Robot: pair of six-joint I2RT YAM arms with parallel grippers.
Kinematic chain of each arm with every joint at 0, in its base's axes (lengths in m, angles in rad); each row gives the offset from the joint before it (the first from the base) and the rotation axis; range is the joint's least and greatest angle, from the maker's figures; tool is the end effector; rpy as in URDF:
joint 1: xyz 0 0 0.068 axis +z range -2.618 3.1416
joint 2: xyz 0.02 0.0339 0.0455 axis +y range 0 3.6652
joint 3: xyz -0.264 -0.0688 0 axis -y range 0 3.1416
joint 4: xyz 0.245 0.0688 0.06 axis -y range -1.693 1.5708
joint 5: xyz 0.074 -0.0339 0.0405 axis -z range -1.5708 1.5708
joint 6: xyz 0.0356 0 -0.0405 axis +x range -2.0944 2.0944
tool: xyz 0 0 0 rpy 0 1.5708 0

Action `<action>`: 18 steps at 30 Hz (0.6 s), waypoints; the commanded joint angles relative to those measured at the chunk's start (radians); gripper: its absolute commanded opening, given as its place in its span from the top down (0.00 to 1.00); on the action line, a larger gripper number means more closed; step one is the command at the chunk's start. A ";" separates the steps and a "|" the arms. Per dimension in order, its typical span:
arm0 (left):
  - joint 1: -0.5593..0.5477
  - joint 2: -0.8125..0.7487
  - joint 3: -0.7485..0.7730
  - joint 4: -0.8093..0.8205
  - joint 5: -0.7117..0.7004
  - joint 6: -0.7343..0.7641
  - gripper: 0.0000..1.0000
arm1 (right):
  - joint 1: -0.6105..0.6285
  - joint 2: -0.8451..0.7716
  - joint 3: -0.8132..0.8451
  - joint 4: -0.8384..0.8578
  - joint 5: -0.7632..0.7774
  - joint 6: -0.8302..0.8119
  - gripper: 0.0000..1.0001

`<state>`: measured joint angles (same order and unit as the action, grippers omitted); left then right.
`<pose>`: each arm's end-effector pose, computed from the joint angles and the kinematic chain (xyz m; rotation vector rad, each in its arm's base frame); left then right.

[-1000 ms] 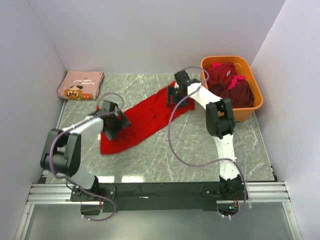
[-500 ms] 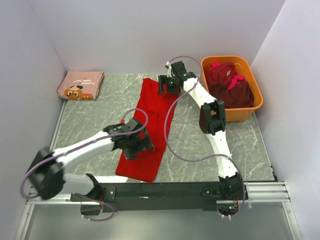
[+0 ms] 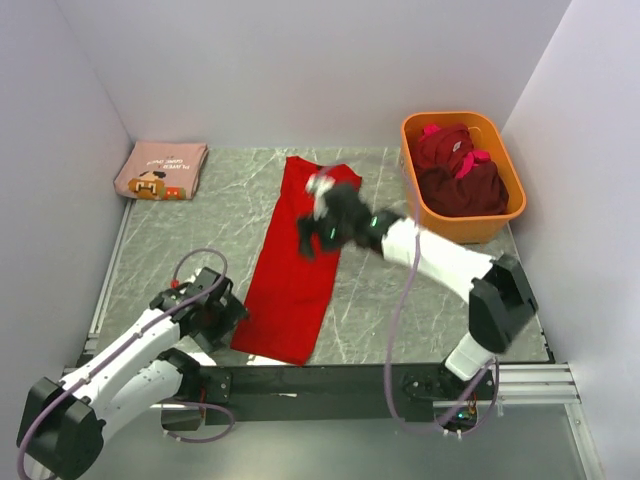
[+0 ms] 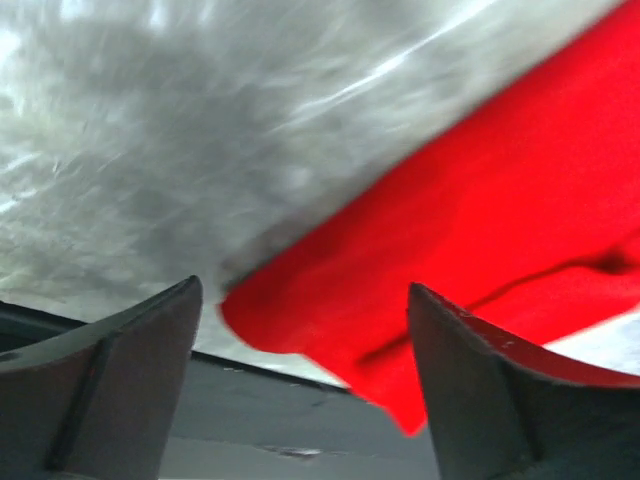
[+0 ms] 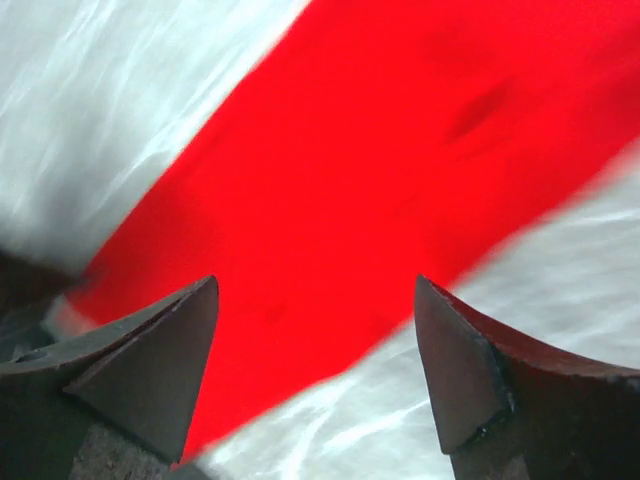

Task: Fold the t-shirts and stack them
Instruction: Fold the tshirt

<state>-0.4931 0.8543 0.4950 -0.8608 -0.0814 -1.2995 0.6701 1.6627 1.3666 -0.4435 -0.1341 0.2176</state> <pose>0.1200 -0.0612 0.1798 -1.1341 2.6063 -0.3210 0.2924 0.2377 0.2886 -0.6023 2.3024 0.5951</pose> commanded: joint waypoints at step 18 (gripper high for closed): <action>0.013 0.022 -0.122 0.082 0.114 0.005 0.93 | 0.489 -0.176 -0.428 0.128 0.069 0.031 0.21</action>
<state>-0.4812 0.8417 0.3668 -0.8295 0.0662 -1.3018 1.0706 1.4395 0.9298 -0.3244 -0.1406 0.3077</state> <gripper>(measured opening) 0.104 0.796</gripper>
